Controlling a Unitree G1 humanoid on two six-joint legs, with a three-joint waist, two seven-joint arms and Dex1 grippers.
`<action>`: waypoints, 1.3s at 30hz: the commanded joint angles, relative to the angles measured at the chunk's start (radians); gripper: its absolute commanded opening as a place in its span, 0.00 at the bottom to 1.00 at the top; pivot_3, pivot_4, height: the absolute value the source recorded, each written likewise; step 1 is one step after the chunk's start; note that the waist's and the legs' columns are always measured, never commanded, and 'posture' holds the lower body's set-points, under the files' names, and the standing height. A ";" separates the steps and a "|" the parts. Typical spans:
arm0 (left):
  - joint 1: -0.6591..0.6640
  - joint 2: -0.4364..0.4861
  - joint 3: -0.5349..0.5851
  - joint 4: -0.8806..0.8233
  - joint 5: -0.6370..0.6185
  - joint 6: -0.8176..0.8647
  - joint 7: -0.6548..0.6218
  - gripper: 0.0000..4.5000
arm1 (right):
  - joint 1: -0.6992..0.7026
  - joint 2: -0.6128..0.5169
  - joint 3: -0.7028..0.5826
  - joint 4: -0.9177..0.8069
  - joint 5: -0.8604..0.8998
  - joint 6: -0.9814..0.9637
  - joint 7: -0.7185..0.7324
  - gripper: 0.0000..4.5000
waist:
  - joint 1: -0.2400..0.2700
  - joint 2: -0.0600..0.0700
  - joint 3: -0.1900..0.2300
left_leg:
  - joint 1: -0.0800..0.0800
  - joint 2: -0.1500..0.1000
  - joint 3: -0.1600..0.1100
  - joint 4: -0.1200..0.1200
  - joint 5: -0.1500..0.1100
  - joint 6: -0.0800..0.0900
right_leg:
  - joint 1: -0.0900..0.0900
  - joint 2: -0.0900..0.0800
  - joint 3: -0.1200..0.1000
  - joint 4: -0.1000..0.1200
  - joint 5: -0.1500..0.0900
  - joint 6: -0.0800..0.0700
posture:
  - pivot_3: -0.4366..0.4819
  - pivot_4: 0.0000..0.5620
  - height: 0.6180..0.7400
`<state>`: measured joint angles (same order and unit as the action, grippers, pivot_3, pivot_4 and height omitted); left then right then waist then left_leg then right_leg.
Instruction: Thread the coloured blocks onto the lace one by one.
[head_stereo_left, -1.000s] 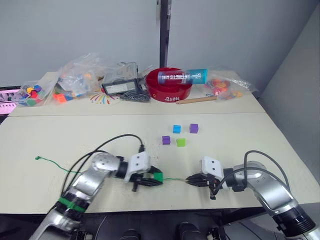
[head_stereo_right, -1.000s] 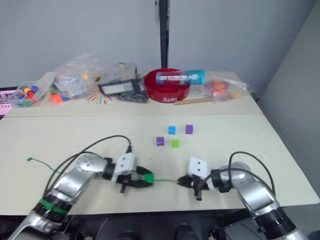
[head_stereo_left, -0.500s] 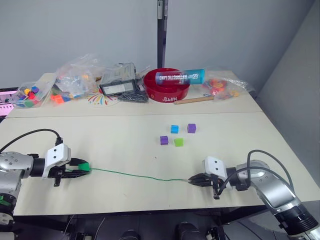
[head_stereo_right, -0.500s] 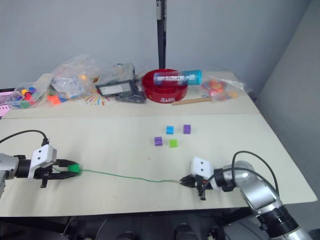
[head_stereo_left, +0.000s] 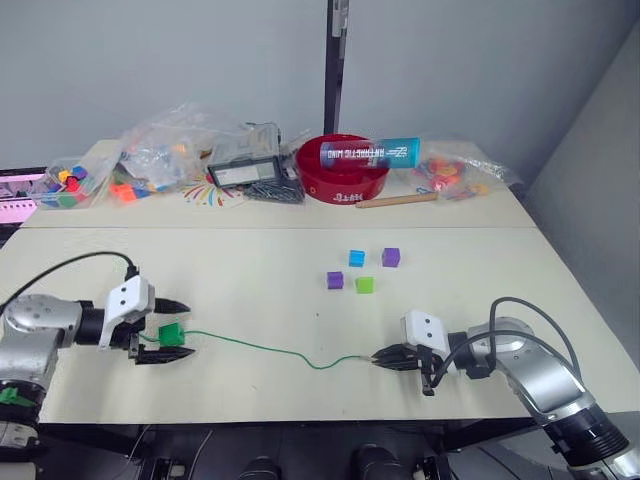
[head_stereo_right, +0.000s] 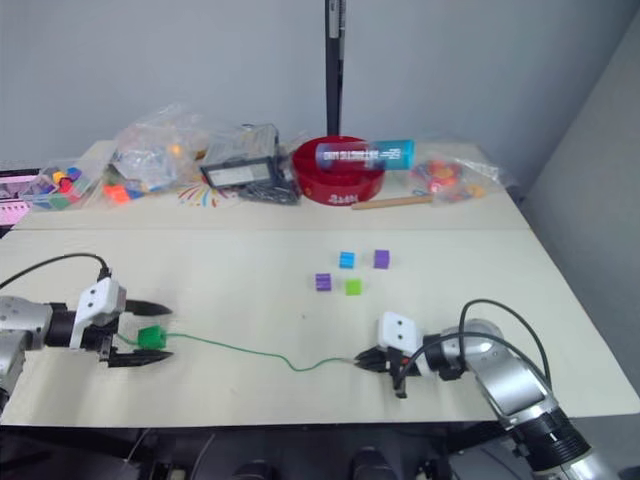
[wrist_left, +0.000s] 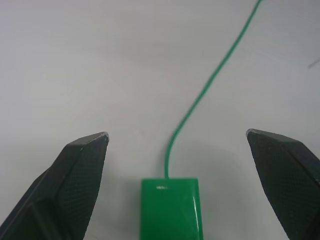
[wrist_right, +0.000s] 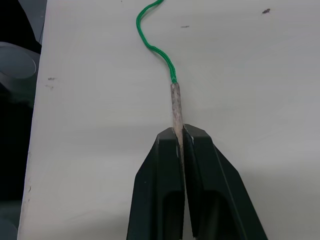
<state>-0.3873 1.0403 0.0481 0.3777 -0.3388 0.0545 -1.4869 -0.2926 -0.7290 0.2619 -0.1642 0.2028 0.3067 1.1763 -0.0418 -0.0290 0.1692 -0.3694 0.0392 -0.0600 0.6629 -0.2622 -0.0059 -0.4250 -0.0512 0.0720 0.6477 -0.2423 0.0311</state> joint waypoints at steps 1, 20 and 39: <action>-0.017 0.041 0.019 -0.136 -0.053 0.128 -0.031 0.99 | -0.023 0.018 0.002 -0.051 0.018 0.029 -0.006 0.00 | -0.002 0.000 0.000 | 0.000 0.000 0.000 0.000 0.000 0.000 | 0.000 0.000 0.000 0.000 0.000 0.000 | 0.48 0.27 0.92; 0.013 -0.415 -0.301 -0.470 0.072 0.166 0.251 0.99 | -0.109 0.143 0.144 -0.112 -0.074 0.190 -0.136 0.00 | -0.001 0.000 0.000 | 0.000 -0.002 -0.001 0.000 0.000 0.000 | 0.001 -0.001 0.000 0.001 0.000 0.000 | 0.48 0.27 0.92; -0.011 -0.496 -0.358 -0.376 0.154 0.108 0.277 0.14 | -0.126 0.145 0.140 -0.128 -0.062 0.222 -0.156 0.00 | 0.000 0.000 0.000 | 0.000 -0.004 -0.002 0.001 0.000 0.000 | 0.001 -0.003 0.000 0.000 0.000 0.001 | 0.48 0.27 0.92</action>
<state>-0.3845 0.5447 -0.3090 0.0127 -0.1882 0.1781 -1.2086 -0.4074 -0.5848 0.4138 -0.2551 0.1322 0.5317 1.0224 -0.0422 -0.0285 0.1693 -0.3692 0.0351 -0.0617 0.6638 -0.2621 -0.0058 -0.4239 -0.0543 0.0719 0.6480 -0.2421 0.0321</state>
